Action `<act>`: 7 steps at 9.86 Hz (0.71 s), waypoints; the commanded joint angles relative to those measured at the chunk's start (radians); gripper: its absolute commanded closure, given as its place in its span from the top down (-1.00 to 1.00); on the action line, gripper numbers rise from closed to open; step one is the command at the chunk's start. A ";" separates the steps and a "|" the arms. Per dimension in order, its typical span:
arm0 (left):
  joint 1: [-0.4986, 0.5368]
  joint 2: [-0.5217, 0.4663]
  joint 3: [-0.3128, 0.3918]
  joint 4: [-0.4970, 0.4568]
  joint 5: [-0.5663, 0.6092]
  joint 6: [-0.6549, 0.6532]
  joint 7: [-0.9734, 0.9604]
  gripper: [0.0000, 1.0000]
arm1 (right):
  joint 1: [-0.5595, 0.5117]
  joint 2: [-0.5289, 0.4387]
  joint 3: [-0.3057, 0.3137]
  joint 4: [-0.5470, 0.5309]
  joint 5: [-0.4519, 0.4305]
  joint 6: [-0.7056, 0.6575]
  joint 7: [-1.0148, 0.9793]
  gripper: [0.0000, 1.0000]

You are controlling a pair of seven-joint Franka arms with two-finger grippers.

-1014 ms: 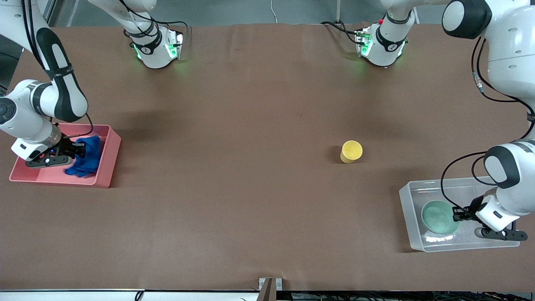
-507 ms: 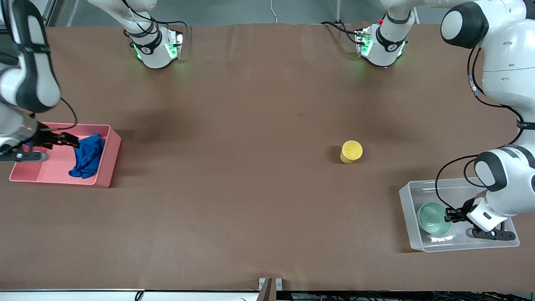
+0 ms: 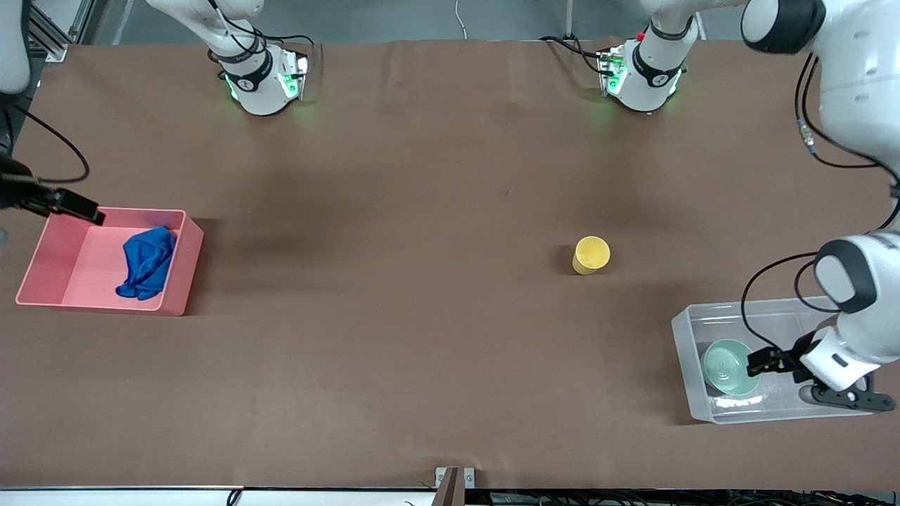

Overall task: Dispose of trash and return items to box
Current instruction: 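Open both grippers, releasing the cloth and the green bowl, then move the left gripper from the clear box to the yellow cup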

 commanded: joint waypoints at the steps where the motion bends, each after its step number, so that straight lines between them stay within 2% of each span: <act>1: -0.039 -0.256 0.003 -0.317 0.017 0.003 -0.046 0.88 | -0.032 -0.002 -0.001 0.171 0.020 -0.142 0.006 1.00; 2: -0.051 -0.357 0.000 -0.431 0.017 0.003 -0.058 0.88 | -0.038 0.006 -0.001 0.229 0.019 -0.171 0.009 1.00; 5: -0.056 -0.572 -0.090 -0.713 0.016 0.006 -0.165 0.90 | -0.041 0.003 0.005 0.222 0.012 -0.189 0.015 1.00; 7: -0.056 -0.605 -0.182 -0.794 0.016 0.006 -0.266 0.89 | -0.023 -0.029 0.005 0.146 0.014 -0.175 -0.010 1.00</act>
